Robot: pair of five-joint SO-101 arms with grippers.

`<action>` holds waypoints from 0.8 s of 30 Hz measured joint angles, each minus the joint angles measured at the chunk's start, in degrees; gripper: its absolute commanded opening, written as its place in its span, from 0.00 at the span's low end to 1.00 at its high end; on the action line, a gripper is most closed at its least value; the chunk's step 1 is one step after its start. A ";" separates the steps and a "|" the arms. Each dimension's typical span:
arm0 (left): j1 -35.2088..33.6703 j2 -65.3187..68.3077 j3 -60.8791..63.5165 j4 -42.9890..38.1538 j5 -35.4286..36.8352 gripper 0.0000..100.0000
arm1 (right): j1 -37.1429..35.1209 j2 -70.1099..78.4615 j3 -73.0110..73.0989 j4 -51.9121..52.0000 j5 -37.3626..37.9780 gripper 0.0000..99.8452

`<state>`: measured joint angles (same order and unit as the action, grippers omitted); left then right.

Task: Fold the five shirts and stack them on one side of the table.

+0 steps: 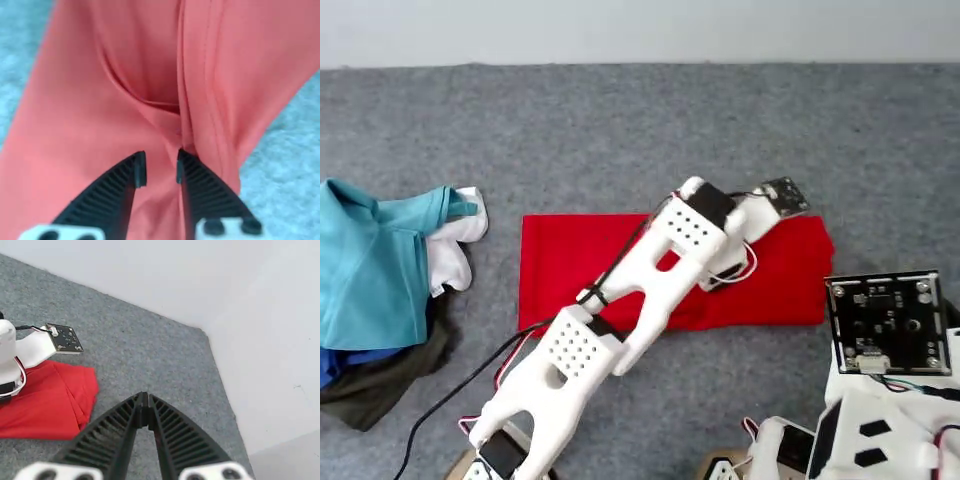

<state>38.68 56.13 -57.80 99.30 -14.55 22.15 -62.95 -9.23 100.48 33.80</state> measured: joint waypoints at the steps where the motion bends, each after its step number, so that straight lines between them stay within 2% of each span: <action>1: 0.26 -0.79 0.26 0.00 0.00 0.11 | 0.00 0.00 0.00 0.00 0.00 0.01; 14: 4.48 -2.02 0.35 0.00 0.00 0.11 | 0.00 0.00 0.00 0.00 0.00 0.01; 24: -4.57 -1.23 0.35 -1.23 0.00 0.11 | 0.00 0.00 0.00 0.00 0.00 0.01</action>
<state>34.11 54.90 -57.45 98.07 -14.55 22.15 -62.95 -9.23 100.48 33.80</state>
